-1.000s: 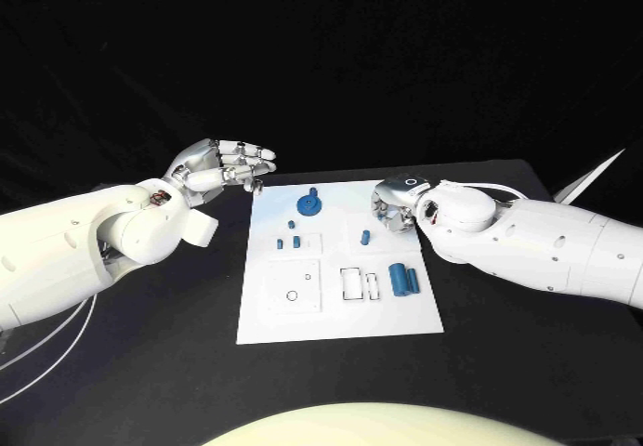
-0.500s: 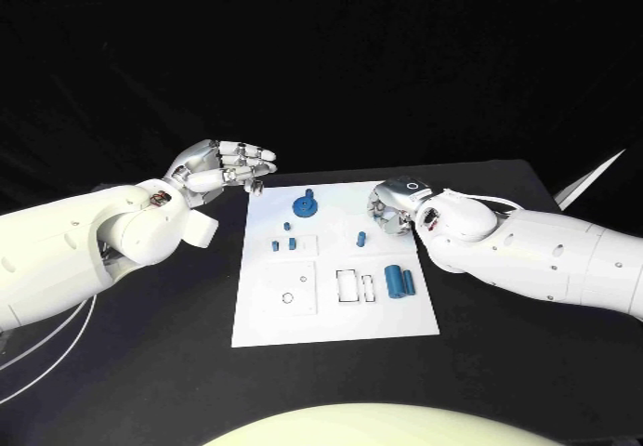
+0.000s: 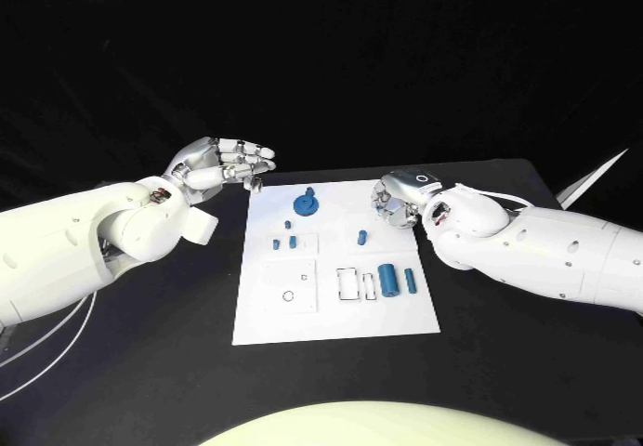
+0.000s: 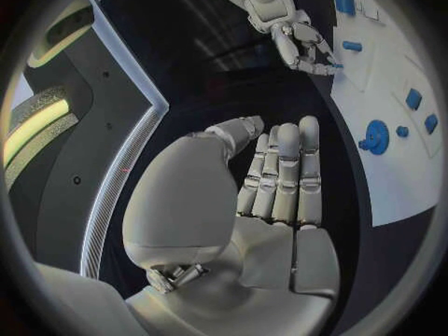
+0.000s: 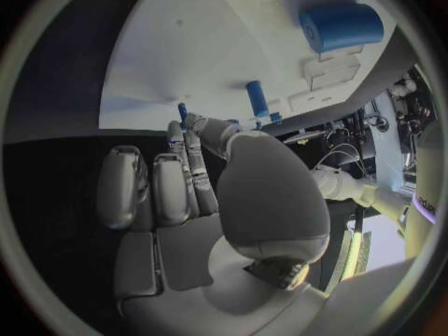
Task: Assemble the parts on the task board
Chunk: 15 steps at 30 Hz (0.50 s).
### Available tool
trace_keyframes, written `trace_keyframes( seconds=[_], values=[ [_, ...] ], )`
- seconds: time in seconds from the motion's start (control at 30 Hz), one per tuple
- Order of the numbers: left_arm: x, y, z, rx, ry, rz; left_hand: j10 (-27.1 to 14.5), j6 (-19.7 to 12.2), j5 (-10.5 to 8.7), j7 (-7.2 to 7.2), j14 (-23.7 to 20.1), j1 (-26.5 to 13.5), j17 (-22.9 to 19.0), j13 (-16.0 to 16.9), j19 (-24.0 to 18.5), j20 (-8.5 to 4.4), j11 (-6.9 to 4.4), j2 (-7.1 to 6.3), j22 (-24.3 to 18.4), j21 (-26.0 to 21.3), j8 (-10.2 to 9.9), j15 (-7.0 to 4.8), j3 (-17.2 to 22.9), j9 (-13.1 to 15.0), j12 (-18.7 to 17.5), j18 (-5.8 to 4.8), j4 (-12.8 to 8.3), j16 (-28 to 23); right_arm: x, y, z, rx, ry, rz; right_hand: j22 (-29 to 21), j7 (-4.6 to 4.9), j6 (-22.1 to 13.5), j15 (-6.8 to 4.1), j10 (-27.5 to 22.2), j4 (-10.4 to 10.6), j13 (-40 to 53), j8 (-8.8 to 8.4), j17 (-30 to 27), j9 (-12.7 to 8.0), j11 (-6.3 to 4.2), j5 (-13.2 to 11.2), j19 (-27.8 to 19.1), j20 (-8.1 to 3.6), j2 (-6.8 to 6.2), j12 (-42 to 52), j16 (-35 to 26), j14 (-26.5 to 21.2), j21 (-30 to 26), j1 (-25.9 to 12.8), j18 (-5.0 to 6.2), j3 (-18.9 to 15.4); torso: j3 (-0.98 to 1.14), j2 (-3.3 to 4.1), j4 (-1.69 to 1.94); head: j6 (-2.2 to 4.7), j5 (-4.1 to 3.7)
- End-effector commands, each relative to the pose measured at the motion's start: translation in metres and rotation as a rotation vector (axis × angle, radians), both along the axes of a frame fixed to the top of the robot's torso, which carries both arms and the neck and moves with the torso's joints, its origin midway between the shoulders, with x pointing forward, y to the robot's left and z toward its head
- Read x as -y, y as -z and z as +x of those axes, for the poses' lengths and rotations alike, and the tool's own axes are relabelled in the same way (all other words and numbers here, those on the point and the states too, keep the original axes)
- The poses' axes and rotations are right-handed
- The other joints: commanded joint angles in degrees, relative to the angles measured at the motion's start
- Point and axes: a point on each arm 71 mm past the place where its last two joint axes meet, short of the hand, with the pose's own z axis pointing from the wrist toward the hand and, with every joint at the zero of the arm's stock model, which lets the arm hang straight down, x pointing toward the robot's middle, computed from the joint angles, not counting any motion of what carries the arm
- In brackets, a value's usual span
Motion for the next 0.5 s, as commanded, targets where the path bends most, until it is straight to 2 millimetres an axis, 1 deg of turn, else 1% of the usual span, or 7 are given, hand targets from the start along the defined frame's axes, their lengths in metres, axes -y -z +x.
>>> trace_keyframes(
  seconds=[0.03, 0.07, 0.1, 0.23, 0.3, 0.4, 0.5],
  values=[
    [0.000, -0.001, 0.000, 0.002, 0.000, -0.001, -0.8, -0.8, -0.14, 0.32, -0.4, -0.6, -0.6, 0.7, -0.4, 0.10, -0.08, 0.78, -0.6, -1.0, 0.7, -0.08, -0.6, 0.9, 0.9, -0.12, -0.6, -1.0, 0.002, -0.004, -0.002, 0.004, -0.003, 0.016, 2.3, 0.40, 1.4, -0.27, 5.3, -0.8, 3.1, 2.50, 0.4, 1.8, -1.81, 0.3, 1.2, -0.17, 1.26, 1.6, 0.9, 3.4, 1.4, -1.6, -1.38, 0.7, -0.01, 0.00, -0.03, -0.11, 0.07],
    [0.000, -0.001, 0.000, 0.002, 0.000, -0.001, -0.8, -0.8, -0.14, 0.32, -0.4, -0.6, -0.6, 0.7, -0.4, 0.10, -0.08, 0.78, -0.6, -1.0, 0.7, -0.08, -0.6, 0.9, 0.9, -0.12, -0.6, -1.0, 0.002, -0.006, -0.003, 0.005, -0.003, 0.023, 2.3, 0.40, 1.4, -0.27, 5.3, -0.8, 3.1, 2.50, 0.4, 1.8, -1.81, 0.3, 1.2, -0.17, 1.26, 1.6, 0.9, 3.4, 1.4, -1.6, -1.38, 0.7, -0.01, 0.02, -0.01, -0.17, 0.11],
    [-0.001, -0.001, 0.000, 0.002, -0.001, -0.001, -0.8, -0.8, -0.14, 0.32, -0.4, -0.6, -0.6, 0.7, -0.4, 0.10, -0.08, 0.78, -0.6, -1.0, 0.7, -0.08, -0.6, 0.9, 0.9, -0.12, -0.6, -1.0, 0.003, -0.008, -0.004, 0.006, -0.006, 0.035, 2.3, 0.40, 1.4, -0.27, 5.3, -0.8, 3.1, 2.50, 0.4, 1.8, -1.81, 0.3, 1.2, -0.17, 1.26, 1.6, 0.9, 3.4, 1.4, -1.6, -1.38, 0.7, 0.01, 0.04, 0.02, -0.09, 0.19],
    [-0.002, 0.000, 0.001, 0.001, -0.005, -0.001, -0.8, -0.8, -0.14, 0.32, -0.4, -0.6, -0.6, 0.7, -0.4, 0.10, -0.08, 0.78, -0.6, -1.0, 0.7, -0.08, -0.6, 0.9, 0.9, -0.12, -0.6, -1.0, 0.001, -0.013, -0.011, 0.016, -0.024, 0.075, 2.4, 0.39, 1.4, -0.28, 5.4, -0.8, 3.1, 2.51, 0.4, 1.8, -1.81, 0.3, 1.3, -0.18, 1.26, 1.6, 1.0, 3.4, 1.5, -1.6, -1.39, 0.7, 0.06, -0.03, -0.01, 0.04, 0.32],
    [-0.002, 0.000, 0.001, 0.001, -0.005, -0.001, -0.8, -0.9, -0.12, 0.34, -0.4, -0.5, -0.6, 0.8, -0.4, 0.11, -0.06, 0.82, -0.6, -1.0, 0.8, -0.07, -0.5, 0.9, 0.9, -0.12, -0.6, -1.1, -0.002, -0.016, -0.016, 0.022, -0.039, 0.103, 2.4, 0.39, 1.4, -0.28, 5.4, -0.8, 3.1, 2.51, 0.4, 1.8, -1.81, 0.3, 1.3, -0.18, 1.26, 1.6, 1.0, 3.4, 1.5, -1.6, -1.39, 0.7, 0.05, -0.01, -0.03, 0.14, 0.35],
    [-0.003, 0.000, 0.001, 0.001, -0.007, -0.001, -0.8, -0.9, -0.12, 0.34, -0.4, -0.5, -0.6, 0.8, -0.4, 0.11, -0.06, 0.82, -0.6, -1.0, 0.8, -0.07, -0.5, 0.9, 0.9, -0.12, -0.6, -1.1, -0.009, -0.020, -0.023, 0.028, -0.063, 0.145, 2.5, 0.39, 1.4, -0.28, 5.4, -0.9, 3.1, 2.53, 0.5, 1.8, -1.82, 0.2, 1.4, -0.19, 1.26, 1.6, 1.1, 3.4, 1.7, -1.6, -1.44, 0.7, 0.05, -0.07, -0.11, 0.04, 0.45],
    [-0.003, 0.000, 0.002, 0.001, -0.009, -0.002, -0.8, -0.9, -0.12, 0.34, -0.4, -0.5, -0.6, 0.8, -0.4, 0.11, -0.06, 0.82, -0.6, -1.0, 0.8, -0.07, -0.5, 0.9, 0.9, -0.12, -0.6, -1.1, -0.017, -0.024, -0.030, 0.031, -0.091, 0.189, 2.6, 0.39, 1.4, -0.29, 5.4, -0.9, 3.1, 2.53, 0.5, 1.8, -1.83, 0.2, 1.4, -0.19, 1.26, 1.6, 1.1, 3.4, 1.7, -1.6, -1.45, 0.7, 0.03, -0.07, -0.07, 0.12, 0.63]
  ],
)
